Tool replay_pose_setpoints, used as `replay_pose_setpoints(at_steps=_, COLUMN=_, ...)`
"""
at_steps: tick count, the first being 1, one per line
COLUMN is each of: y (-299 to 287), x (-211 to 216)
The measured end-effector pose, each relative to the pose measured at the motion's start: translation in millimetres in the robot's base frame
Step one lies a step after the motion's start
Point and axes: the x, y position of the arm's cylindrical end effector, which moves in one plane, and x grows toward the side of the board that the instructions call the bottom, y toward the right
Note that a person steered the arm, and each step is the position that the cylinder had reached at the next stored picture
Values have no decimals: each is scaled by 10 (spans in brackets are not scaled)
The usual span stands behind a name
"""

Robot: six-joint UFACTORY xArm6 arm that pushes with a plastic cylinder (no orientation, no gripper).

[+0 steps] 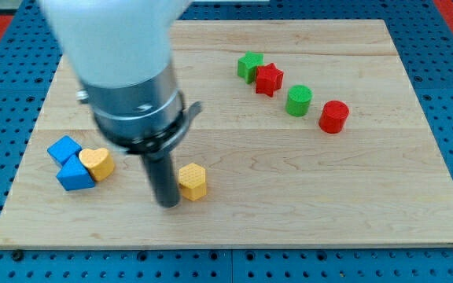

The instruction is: Move the hexagon diagonally bottom left of the green circle

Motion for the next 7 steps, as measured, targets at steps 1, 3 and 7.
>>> replay_pose_setpoints(at_steps=1, y=590, x=-323)
replay_pose_setpoints(at_steps=3, y=951, x=-635)
replay_pose_setpoints(at_steps=7, y=962, x=-321)
